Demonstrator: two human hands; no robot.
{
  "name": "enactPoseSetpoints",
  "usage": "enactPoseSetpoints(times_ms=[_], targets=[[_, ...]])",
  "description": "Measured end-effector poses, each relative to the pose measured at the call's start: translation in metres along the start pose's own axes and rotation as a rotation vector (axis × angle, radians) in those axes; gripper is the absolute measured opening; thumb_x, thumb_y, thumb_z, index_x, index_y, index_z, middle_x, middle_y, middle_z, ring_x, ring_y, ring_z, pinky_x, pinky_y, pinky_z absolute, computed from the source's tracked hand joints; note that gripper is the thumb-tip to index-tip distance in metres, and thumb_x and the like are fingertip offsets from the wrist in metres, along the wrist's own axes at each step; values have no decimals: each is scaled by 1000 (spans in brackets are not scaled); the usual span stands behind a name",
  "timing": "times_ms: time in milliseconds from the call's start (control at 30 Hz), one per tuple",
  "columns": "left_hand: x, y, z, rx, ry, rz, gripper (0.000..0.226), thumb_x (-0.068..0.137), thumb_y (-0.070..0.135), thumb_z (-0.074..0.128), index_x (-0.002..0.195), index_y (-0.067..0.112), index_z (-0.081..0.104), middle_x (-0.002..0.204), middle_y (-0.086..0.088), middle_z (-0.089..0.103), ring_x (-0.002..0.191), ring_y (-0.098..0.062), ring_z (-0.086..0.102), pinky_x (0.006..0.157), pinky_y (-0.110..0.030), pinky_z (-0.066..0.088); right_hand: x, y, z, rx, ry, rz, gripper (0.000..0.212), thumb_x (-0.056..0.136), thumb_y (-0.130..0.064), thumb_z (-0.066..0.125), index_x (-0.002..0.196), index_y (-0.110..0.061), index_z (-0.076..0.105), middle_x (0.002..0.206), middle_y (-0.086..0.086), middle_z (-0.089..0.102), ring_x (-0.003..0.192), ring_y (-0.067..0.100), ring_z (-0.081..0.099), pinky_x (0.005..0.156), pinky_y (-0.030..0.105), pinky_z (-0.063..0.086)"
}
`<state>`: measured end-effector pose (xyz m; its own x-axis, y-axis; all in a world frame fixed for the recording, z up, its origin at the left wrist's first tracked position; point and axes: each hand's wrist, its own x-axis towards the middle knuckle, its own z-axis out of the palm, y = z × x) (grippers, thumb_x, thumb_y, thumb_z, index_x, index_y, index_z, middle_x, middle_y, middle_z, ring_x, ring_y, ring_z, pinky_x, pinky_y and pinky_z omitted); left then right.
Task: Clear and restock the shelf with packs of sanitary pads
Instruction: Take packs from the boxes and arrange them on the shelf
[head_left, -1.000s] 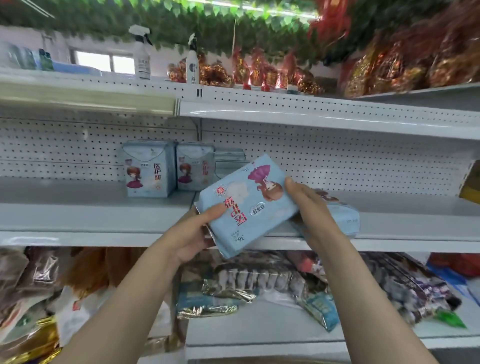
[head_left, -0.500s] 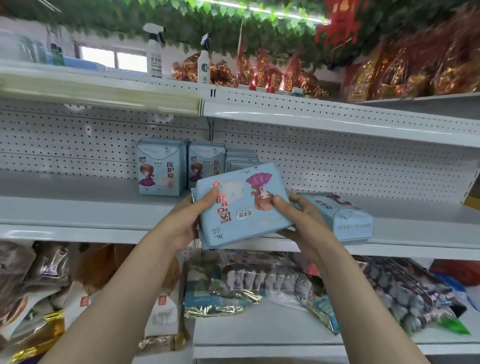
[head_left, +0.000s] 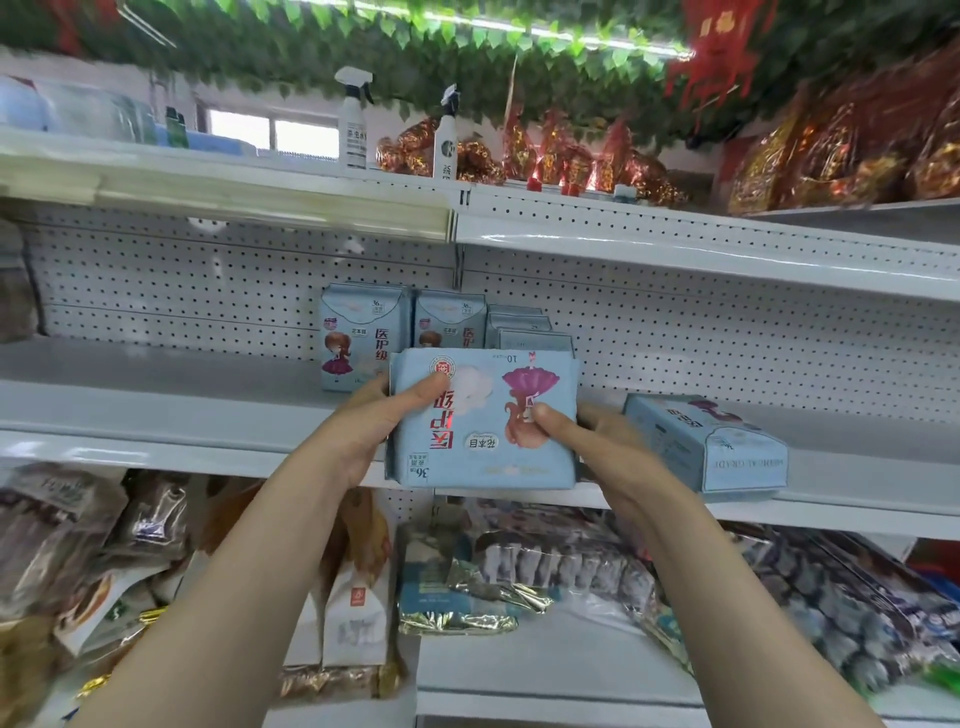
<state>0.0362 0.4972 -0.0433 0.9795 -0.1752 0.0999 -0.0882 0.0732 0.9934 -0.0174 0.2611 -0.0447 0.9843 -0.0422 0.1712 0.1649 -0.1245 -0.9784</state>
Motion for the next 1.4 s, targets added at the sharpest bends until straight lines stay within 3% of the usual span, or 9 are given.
enactPoseSetpoints(times_ms=[133, 300, 467, 700, 867, 1067, 1167, 1267, 1400], targets=[[0, 7, -12, 131, 29, 5, 60, 59, 59, 75, 108, 26, 67, 94, 3, 78, 96, -20, 70, 90, -40, 50, -3, -9, 6, -34, 12, -4, 41, 86, -43, 75, 119, -20, 70, 104, -5, 78, 89, 6, 74, 59, 11, 51], [-4, 19, -27, 209, 7, -22, 61, 65, 56, 77, 112, 19, 62, 83, -2, 76, 47, -9, 42, 40, -19, 34, -2, -15, 11, -65, 12, -3, 37, 84, -44, 76, 115, -24, 71, 96, -7, 78, 68, -2, 70, 53, 13, 47], [-8, 27, -39, 218, -3, 13, 53, 71, 48, 76, 113, 19, 60, 83, -7, 76, 48, -10, 53, 45, -21, 48, 8, -13, 19, -139, 20, -23, 36, 80, -49, 78, 110, -30, 72, 73, -14, 71, 46, -1, 51, 46, 18, 36], [-15, 34, -48, 208, 4, 71, 76, 61, 58, 75, 130, 34, 52, 93, -8, 76, 62, -17, 61, 60, -28, 58, 11, -14, 28, -11, -93, -67, 47, 77, -52, 74, 116, -28, 68, 93, 5, 70, 54, 13, 56, 57, 25, 54], [-18, 36, -56, 193, 26, 25, 86, 63, 83, 55, 135, 37, 52, 112, -8, 72, 84, -23, 75, 81, -40, 61, 8, -18, 32, 73, -202, -17, 57, 75, -72, 56, 124, -42, 62, 119, -1, 67, 82, 27, 72, 85, 38, 61], [-16, 31, -55, 18, 17, 20, 57, 70, 83, 48, 80, 30, 67, 96, -12, 74, 95, -30, 73, 79, -53, 60, 11, -5, 49, -86, -135, -118, 61, 82, -77, 57, 100, -19, 64, 126, -12, 63, 117, 16, 63, 97, 38, 51], [-14, 26, -49, 9, 78, 38, 61, 68, 71, 63, 98, 18, 59, 100, -8, 76, 89, -26, 72, 80, -48, 60, 17, 7, 58, -107, -51, -132, 53, 89, -60, 63, 93, -8, 56, 121, -7, 62, 112, 13, 62, 82, 25, 52], [-6, 19, -48, -21, 176, 111, 36, 78, 40, 77, 77, 20, 47, 85, -5, 72, 72, -21, 66, 70, -37, 53, 17, 16, 66, -89, 8, -127, 31, 91, -38, 71, 105, -17, 53, 131, 1, 53, 107, 15, 64, 67, 17, 56], [3, 11, -52, -74, 194, 143, 38, 86, 17, 75, 71, 25, 41, 75, 5, 72, 60, -11, 67, 61, -28, 47, 19, 18, 65, 24, 46, -125, 85, 81, -24, 83, 147, -30, 29, 138, -8, 46, 120, 12, 58, 84, 28, 60]])
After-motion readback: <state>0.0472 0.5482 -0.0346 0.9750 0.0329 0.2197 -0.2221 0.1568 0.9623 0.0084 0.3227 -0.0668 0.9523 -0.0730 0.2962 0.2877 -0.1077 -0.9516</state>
